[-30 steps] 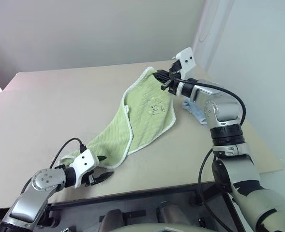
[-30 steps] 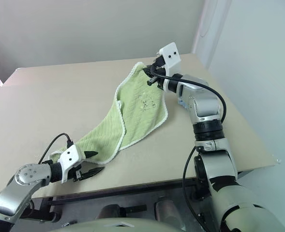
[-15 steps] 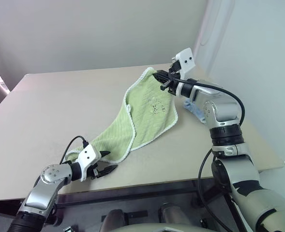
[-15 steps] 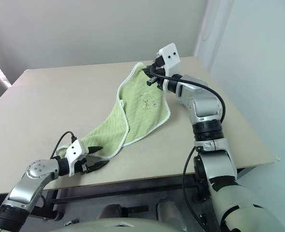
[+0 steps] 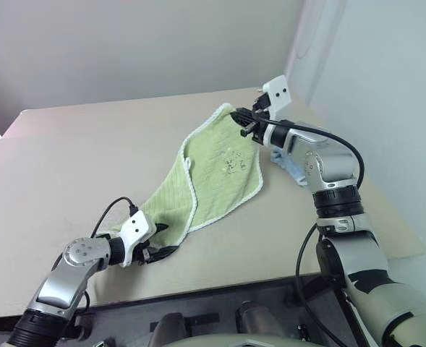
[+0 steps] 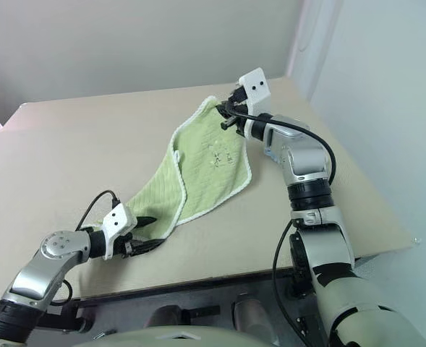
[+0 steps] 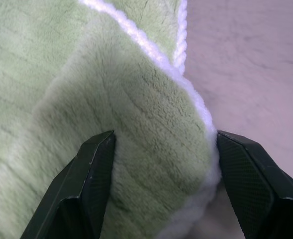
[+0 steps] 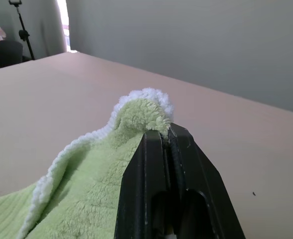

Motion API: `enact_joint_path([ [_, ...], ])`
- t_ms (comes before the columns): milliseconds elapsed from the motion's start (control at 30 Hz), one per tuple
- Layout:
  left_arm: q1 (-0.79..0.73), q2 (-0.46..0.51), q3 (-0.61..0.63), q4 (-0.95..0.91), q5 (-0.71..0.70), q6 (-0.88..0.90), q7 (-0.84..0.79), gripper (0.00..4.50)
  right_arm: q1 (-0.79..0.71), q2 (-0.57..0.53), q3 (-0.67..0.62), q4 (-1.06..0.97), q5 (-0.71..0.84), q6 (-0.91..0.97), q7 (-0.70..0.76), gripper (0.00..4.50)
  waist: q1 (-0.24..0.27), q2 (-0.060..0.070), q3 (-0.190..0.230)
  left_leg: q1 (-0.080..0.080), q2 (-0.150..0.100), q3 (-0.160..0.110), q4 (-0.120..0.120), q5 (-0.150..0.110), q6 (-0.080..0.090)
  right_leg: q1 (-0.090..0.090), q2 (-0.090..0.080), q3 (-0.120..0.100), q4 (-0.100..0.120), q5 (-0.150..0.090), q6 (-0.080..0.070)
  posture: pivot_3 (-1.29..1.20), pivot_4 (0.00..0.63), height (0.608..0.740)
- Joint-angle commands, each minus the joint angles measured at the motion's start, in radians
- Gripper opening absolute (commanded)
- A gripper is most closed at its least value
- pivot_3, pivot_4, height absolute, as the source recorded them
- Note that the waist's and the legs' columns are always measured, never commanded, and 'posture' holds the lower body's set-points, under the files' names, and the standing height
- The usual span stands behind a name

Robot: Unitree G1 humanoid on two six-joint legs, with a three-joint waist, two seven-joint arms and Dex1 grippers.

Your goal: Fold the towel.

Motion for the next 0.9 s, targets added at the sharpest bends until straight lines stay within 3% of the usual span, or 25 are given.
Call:
enact_joint_path([
  [33,-0.017,-0.006,-0.029,-0.002,0.04,-0.006,0.013,3.35,-0.031,-0.004,-0.006,-0.013,0.004,-0.028,-0.004,0.03,0.003,0.0,0.0,0.0,0.0,0.0,0.0,0.0,0.0,0.0,0.0,0.0,0.0,0.0,0.0,0.0,0.0,0.74],
  [67,-0.018,-0.008,-0.032,-0.004,0.043,-0.005,0.011,3.35,-0.032,-0.005,-0.006,-0.01,0.003,-0.028,-0.005,0.03,0.003,0.0,0.0,-0.001,0.0,0.0,0.001,0.0,0.0,0.001,-0.001,0.0,0.0,0.0,0.0,0.0,0.0,0.74],
  [167,-0.012,-0.011,-0.031,-0.019,0.025,-0.001,0.0,2.7,-0.033,-0.007,-0.006,-0.005,0.002,-0.028,-0.006,0.0,0.0,0.0,0.0,0.0,-0.001,0.001,0.003,0.0,0.0,0.003,-0.001,0.0,-0.003,-0.002,-0.001,0.0,0.0,0.74],
  [433,0.004,0.007,0.048,-0.071,-0.07,0.065,-0.021,0.03,-0.03,-0.01,-0.003,0.006,-0.001,-0.031,-0.008,0.0,-0.004,-0.001,0.001,0.004,-0.001,0.0,0.005,0.0,0.0,0.007,0.0,0.0,-0.002,-0.003,-0.001,0.0,0.0,0.74],
  [533,-0.006,0.011,0.091,-0.071,-0.096,0.101,-0.003,0.03,-0.03,-0.008,-0.002,0.014,-0.003,-0.037,-0.007,0.0,-0.005,-0.001,0.001,0.004,-0.001,0.0,0.004,0.0,0.0,0.006,0.0,0.0,-0.003,-0.003,0.0,0.0,0.0,0.74],
  [633,-0.023,0.008,0.168,-0.103,-0.215,0.216,-0.003,0.03,-0.029,-0.006,-0.001,0.021,-0.006,-0.044,-0.005,0.0,-0.004,-0.002,0.001,0.003,-0.001,0.0,0.003,0.0,0.0,0.005,0.0,0.0,-0.003,-0.003,0.0,0.0,0.0,0.74],
  [767,-0.074,0.024,0.321,-0.12,-0.387,0.377,0.024,0.03,-0.034,-0.005,-0.001,0.045,-0.01,-0.063,-0.006,0.0,-0.005,-0.003,0.002,0.003,-0.001,0.0,0.004,0.0,0.0,0.006,0.0,0.0,-0.003,-0.003,0.0,0.0,0.0,0.74],
  [900,-0.184,0.035,0.476,-0.016,-0.484,0.446,0.078,0.03,-0.047,-0.007,-0.009,0.102,-0.021,-0.108,-0.017,0.0,-0.005,-0.004,0.002,0.004,-0.001,-0.001,0.005,0.0,0.0,0.007,0.0,0.0,-0.002,-0.002,0.0,0.0,0.0,0.74],
])
